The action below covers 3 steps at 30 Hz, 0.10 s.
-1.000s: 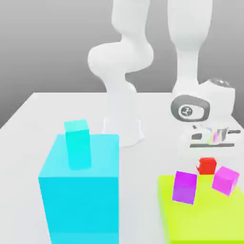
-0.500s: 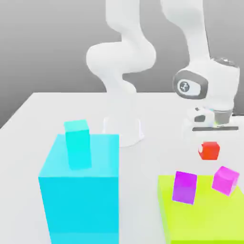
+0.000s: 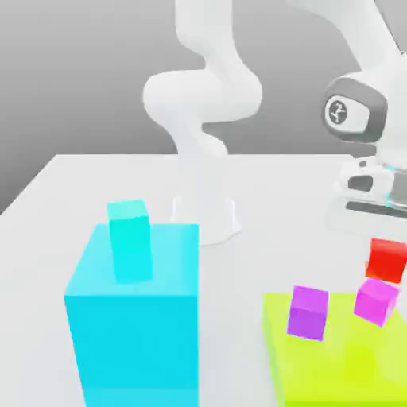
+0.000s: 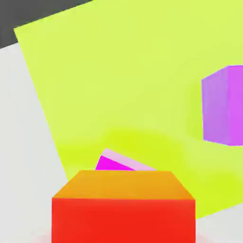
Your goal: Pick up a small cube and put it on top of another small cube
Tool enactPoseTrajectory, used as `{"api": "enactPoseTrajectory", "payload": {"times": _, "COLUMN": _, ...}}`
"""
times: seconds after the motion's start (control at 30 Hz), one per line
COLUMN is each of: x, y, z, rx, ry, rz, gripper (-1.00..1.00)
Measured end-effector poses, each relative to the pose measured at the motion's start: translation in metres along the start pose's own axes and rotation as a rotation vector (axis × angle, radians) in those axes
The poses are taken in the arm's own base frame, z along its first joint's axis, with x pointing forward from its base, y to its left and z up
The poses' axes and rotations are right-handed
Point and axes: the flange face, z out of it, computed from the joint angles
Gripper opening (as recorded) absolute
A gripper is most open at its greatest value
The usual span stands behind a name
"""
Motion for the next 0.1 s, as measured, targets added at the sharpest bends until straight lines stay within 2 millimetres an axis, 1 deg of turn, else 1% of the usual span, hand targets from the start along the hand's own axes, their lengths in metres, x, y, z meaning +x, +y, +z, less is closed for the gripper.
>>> {"api": "enactPoseTrajectory", "payload": {"times": 0.1, "x": 0.0, "y": 0.0, "z": 0.0, "rx": 0.0, "ry": 0.0, "rz": 0.0, "gripper": 1.0}}
